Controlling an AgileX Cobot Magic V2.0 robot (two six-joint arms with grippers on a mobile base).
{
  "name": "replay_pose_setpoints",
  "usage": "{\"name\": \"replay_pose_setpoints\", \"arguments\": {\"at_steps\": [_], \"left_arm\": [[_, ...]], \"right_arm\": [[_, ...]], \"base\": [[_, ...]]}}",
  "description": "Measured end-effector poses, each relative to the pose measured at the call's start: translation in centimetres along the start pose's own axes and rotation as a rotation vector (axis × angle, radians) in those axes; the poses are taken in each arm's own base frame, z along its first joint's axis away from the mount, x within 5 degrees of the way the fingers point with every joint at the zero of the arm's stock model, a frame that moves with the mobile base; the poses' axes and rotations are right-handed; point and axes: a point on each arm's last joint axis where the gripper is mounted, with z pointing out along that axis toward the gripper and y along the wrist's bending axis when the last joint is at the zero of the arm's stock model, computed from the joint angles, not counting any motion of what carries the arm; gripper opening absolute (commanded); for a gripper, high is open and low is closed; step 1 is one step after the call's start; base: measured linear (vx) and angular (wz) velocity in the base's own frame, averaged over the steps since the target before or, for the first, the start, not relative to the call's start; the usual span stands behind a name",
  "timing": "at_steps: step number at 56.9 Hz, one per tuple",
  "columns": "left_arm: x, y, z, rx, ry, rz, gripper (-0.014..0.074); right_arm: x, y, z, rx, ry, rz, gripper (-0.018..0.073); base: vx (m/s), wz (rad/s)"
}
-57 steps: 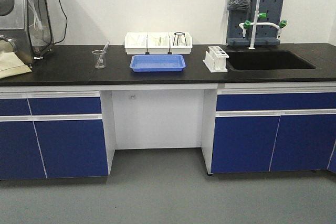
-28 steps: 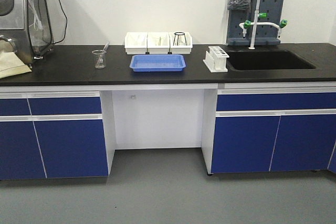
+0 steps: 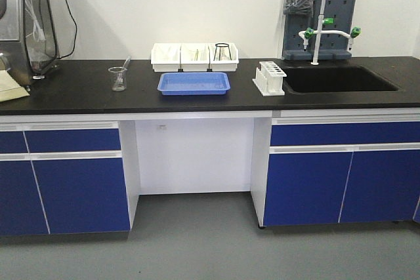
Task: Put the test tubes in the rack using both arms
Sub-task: 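Drive the base toward the bench with the blue tray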
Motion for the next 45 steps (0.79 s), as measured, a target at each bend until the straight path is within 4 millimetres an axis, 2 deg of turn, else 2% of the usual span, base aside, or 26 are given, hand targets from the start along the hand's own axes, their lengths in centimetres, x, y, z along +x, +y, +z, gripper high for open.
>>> {"name": "replay_pose_setpoints", "arguments": {"at_steps": [45], "left_arm": [[0.0, 0.0, 0.0, 0.0, 0.0, 0.0, 0.0241]], "right_arm": [[0.0, 0.0, 0.0, 0.0, 0.0, 0.0, -0.0008]], "base": [[0.36, 0.12]]}}
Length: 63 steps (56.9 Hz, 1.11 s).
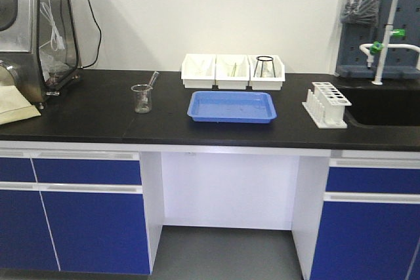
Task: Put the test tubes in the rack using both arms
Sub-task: 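Drive the base toward the bench with the blue tray, then lower the left gripper onto the test tube in the glass beaker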
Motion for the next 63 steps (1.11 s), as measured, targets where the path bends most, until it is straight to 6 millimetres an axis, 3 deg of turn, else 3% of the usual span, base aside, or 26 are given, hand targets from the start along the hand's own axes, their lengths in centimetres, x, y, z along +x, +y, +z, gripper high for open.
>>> {"name": "replay_pose_setpoints", "arguments": {"at_steps": [63], "left_arm": [[0.0, 0.0, 0.0, 0.0, 0.0, 0.0, 0.0241]], "right_arm": [[0.0, 0.0, 0.0, 0.0, 0.0, 0.0, -0.0008]], "base": [[0.48, -0.06]]}}
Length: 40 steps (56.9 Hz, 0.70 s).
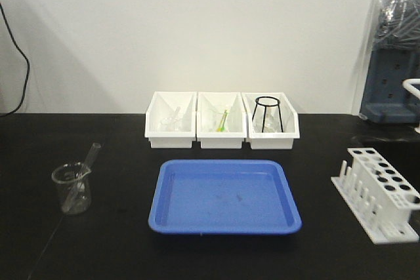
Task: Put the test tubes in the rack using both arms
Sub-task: 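Lower the left gripper onto the test tube in the glass beaker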
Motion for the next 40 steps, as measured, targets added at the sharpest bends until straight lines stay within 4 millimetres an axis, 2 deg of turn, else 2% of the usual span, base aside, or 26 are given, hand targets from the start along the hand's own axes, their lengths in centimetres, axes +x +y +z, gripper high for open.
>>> {"name": "replay_pose_setpoints", "arguments": {"at_steps": [40], "left_arm": [[0.0, 0.0, 0.0, 0.0, 0.0, 0.0, 0.0241]], "right_arm": [[0.0, 0.0, 0.0, 0.0, 0.0, 0.0, -0.0008]], "base": [[0.34, 0.02]]}}
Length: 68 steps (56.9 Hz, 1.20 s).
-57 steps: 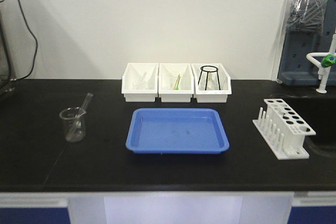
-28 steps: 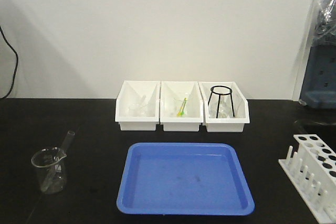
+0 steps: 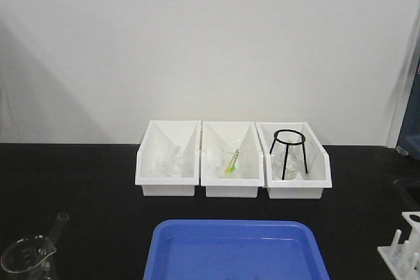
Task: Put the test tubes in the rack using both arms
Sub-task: 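Lower the left gripper onto the test tube in the glass beaker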
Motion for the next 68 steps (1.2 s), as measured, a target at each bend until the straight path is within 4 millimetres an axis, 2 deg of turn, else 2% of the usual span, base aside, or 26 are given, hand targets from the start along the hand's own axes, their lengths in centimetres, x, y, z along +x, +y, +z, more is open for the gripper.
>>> {"name": "replay_pose_setpoints", "arguments": {"at_steps": [68], "left_arm": [[0.0, 0.0, 0.0, 0.0, 0.0, 0.0, 0.0241]], "right_arm": [[-0.03, 0.0, 0.0, 0.0, -0.003, -0.001, -0.0008]], "base": [[0.03, 0.0]]}}
